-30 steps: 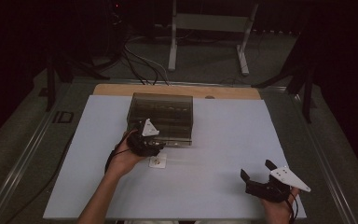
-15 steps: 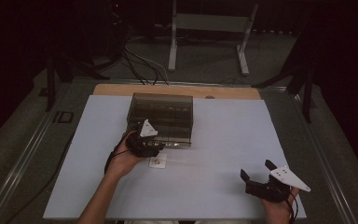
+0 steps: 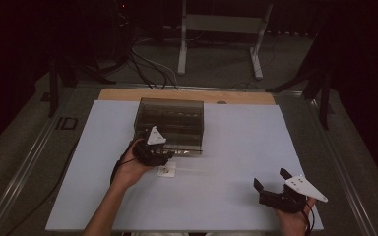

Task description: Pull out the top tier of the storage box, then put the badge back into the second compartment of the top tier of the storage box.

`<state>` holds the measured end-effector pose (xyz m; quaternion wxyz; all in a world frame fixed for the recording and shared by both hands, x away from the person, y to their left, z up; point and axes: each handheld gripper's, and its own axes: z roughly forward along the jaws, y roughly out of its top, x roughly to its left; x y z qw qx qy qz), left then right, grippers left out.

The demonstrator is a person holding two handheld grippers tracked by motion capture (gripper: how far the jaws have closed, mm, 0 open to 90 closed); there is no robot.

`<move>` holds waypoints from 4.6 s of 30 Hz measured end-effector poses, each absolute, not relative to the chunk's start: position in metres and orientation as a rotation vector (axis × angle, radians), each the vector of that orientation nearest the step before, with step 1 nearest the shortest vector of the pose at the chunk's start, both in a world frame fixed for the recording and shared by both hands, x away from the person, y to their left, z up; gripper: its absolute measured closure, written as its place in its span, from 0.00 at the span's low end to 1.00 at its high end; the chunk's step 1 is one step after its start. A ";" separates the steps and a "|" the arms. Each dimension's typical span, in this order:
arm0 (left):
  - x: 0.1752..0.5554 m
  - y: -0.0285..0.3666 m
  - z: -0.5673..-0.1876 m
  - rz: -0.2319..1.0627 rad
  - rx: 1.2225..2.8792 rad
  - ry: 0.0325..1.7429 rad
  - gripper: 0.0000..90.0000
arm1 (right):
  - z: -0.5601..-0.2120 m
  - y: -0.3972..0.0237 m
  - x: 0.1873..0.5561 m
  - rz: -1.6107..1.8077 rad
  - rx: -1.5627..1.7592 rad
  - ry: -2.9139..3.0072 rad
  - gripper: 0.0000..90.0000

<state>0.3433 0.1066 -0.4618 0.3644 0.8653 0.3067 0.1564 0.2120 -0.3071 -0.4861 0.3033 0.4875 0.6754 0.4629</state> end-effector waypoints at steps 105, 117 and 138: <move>0.286 0.096 -0.455 0.631 1.911 1.189 0.03 | -0.484 -0.312 0.209 1.224 1.305 1.752 0.00; 0.283 0.091 -0.466 0.633 1.944 1.231 0.03 | -0.484 -0.313 0.209 1.223 1.305 1.751 0.00; 0.281 0.081 -0.486 0.622 1.943 1.283 0.03 | -0.484 -0.313 0.209 1.221 1.307 1.754 0.00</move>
